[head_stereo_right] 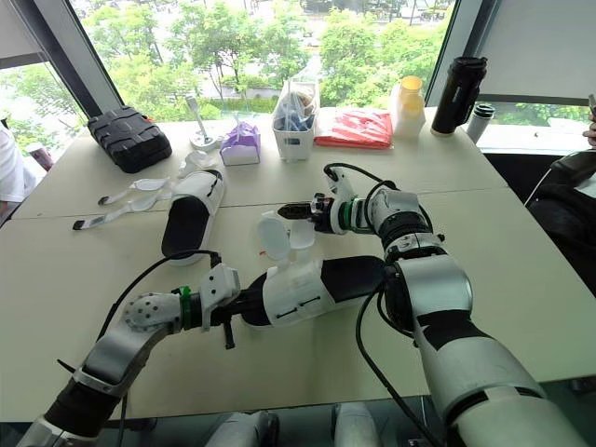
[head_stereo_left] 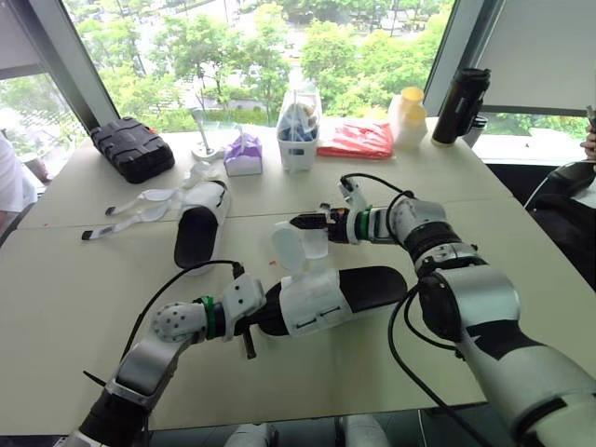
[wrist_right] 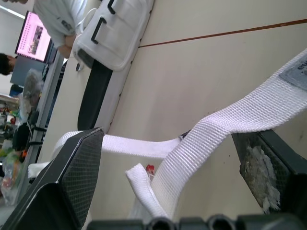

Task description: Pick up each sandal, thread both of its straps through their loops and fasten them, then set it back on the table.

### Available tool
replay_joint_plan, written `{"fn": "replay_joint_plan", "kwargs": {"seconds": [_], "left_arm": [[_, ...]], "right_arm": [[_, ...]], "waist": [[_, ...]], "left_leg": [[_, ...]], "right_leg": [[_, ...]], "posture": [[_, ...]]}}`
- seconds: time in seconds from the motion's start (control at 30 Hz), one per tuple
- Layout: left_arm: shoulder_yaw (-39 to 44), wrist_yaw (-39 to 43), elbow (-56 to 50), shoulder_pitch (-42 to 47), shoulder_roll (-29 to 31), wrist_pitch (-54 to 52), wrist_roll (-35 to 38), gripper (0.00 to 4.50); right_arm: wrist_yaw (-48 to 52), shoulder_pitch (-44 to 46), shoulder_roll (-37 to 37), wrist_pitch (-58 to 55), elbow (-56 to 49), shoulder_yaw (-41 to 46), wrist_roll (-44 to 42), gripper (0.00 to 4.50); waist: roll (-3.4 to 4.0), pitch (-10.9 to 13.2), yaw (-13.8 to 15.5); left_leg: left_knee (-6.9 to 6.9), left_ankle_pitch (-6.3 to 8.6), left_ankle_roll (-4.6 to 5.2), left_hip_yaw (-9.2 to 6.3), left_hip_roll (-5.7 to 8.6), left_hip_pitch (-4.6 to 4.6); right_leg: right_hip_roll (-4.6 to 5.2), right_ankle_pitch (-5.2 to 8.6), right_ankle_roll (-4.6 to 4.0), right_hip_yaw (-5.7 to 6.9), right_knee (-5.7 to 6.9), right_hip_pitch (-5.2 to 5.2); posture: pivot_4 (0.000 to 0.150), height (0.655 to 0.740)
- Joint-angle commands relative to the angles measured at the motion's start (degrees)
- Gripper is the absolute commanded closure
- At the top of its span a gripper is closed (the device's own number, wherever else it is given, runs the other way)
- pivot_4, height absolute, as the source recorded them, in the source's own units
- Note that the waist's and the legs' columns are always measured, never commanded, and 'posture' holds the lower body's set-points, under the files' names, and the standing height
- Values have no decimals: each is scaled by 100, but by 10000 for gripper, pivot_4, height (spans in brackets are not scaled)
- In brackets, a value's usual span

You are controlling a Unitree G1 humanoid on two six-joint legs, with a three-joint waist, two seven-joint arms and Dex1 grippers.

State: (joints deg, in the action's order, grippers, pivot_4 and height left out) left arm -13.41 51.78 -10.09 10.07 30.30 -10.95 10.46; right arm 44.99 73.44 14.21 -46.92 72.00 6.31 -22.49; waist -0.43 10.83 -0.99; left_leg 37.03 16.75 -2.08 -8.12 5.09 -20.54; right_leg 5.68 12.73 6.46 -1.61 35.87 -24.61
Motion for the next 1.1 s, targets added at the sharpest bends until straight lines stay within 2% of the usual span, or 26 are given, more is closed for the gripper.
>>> {"fn": "replay_joint_plan", "kwargs": {"seconds": [0.03,0.1,0.2,0.33,0.43,0.53,0.67,0.8,0.83,0.9,1.0,1.1], "left_arm": [[-238,62,-52,-101,18,-100,-120,44403],[-233,55,-50,-83,12,-117,-118,44403],[-244,43,-99,-101,12,-140,-121,45000],[-251,36,-138,-121,11,-175,-126,45000],[-243,31,-158,-128,1,-199,-129,45000],[-240,30,-155,-119,-13,-208,-128,45000],[-255,34,-152,-112,-30,-207,-127,45000],[-267,43,-111,-93,-49,-194,-130,45000],[-267,45,-107,-91,-51,-192,-130,45000],[-271,48,-112,-103,-54,-192,-131,45000],[-272,66,-105,-107,-47,-189,-132,45000],[-258,98,-79,-100,-31,-178,-125,45000]], "right_arm": [[-273,268,-52,327,84,348,43,0],[-419,306,-69,399,136,506,44,0],[-466,382,-59,471,165,673,69,8429],[-520,463,-43,522,198,881,55,27701],[-495,524,-31,510,196,1011,46,43937],[-396,607,22,449,161,1171,-25,44583],[232,692,173,49,-41,1202,-75,44583],[1572,404,291,-428,-1137,636,-60,44583],[1856,125,324,-367,-1784,408,-76,44583],[2558,-1023,553,-213,-4207,-155,-381,44583],[3104,-2422,977,400,-6633,-677,-498,44583],[3212,-3250,1327,1137,-7738,-1144,-218,44583]], "waist": [[0,0,-1],[0,0,-3],[0,0,-6],[1,0,-9],[1,0,-7],[1,0,-8],[1,0,-6],[3,2,-6],[1,1,-3],[-5,-3,30],[2,-6,34],[5,-7,5]], "left_leg": [[0,0,0,0,0,0],[0,0,0,0,0,0],[0,0,0,0,0,1],[0,0,0,0,0,1],[0,0,0,0,0,1],[0,0,0,0,0,0],[0,0,0,1,0,0],[1,0,0,1,0,-3],[1,0,1,1,0,-3],[1,1,1,-3,0,-4],[7,7,1,-20,3,-29],[19,5,-14,-8,6,-43]], "right_leg": [[0,0,0,0,0,0],[0,0,0,0,0,0],[0,0,0,0,0,0],[0,0,0,0,1,0],[0,0,0,0,1,0],[0,0,0,0,1,0],[0,0,0,0,1,0],[0,0,0,0,1,-1],[0,0,0,0,1,-1],[-1,0,1,3,-1,1],[2,2,5,16,-13,-6],[11,-1,13,13,-9,-24]], "posture": [[1500,7400],[1500,7400],[1500,7400],[1500,7400],[1500,7400],[1500,7400],[1500,7400],[1500,7400],[1500,7400],[1500,7400],[1500,7400],[1500,7400]]}}
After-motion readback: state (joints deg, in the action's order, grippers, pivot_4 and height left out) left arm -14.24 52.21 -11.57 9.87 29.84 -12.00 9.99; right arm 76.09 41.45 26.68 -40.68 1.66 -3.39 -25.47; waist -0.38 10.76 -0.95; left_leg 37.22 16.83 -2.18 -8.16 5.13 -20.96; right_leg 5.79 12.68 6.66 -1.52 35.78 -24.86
